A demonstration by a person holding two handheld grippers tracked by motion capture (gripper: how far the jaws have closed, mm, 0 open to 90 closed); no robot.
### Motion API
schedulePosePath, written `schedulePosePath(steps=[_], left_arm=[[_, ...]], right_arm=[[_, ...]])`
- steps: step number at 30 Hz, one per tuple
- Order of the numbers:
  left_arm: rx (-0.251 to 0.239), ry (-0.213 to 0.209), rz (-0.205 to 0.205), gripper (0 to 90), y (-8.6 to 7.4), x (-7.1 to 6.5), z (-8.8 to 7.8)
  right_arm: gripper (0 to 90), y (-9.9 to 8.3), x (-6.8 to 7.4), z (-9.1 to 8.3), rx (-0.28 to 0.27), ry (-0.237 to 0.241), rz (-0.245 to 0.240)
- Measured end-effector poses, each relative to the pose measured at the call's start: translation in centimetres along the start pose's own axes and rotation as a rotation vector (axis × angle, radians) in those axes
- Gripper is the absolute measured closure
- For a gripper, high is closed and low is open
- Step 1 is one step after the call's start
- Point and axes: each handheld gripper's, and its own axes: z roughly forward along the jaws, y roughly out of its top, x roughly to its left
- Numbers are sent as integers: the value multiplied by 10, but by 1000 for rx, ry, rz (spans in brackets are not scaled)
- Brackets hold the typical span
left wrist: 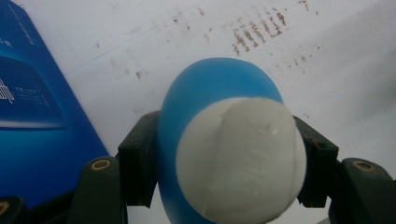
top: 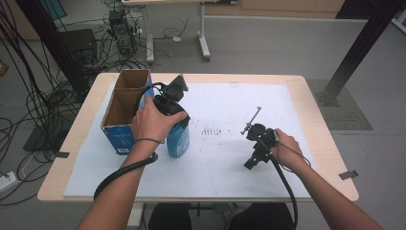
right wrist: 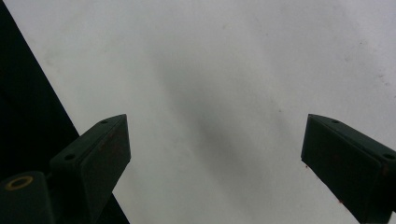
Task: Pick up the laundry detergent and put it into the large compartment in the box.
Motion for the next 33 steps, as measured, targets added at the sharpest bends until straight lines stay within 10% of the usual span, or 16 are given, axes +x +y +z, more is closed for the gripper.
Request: schedulePosePath(steps=[33], left_arm=[[-2,7,-2,375,0,-1,0]], right_arm=[[81,1,1,1,1,1,0]])
